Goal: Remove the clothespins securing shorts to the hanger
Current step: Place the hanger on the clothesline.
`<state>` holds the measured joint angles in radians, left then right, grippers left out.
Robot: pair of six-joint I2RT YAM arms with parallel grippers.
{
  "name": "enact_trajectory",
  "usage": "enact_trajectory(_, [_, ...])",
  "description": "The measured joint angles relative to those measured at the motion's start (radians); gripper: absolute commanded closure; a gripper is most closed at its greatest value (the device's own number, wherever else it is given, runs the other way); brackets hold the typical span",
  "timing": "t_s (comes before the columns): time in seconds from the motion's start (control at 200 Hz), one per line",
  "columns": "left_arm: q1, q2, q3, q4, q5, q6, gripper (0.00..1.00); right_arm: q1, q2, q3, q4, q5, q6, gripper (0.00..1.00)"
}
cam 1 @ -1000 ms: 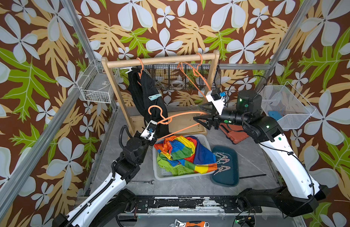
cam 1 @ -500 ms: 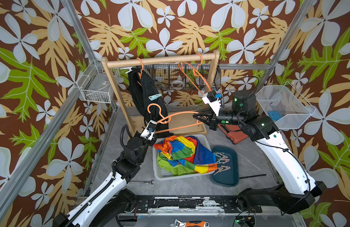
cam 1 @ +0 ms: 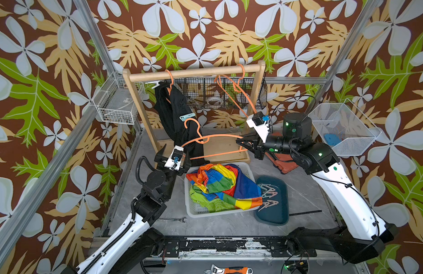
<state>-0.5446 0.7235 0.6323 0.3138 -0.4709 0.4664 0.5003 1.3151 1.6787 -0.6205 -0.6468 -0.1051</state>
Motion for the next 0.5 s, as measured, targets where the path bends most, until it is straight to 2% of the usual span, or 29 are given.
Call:
enact_trajectory(0.165, [0.0,-0.056,-0.038,0.099,-0.124,0.035,0.0,-0.001,-0.048,-0.013,0.014,0.019,0.008,1.0])
enact_trajectory(0.32, [0.016,-0.05,-0.042,0.162,-0.23,0.047,0.0,0.0,-0.079,0.014,0.064,0.018,0.039,1.0])
enact_trajectory(0.5, [0.05,-0.027,-0.029,0.169,-0.271,0.031,0.0,0.0,-0.102,0.054,0.164,0.018,0.087,1.0])
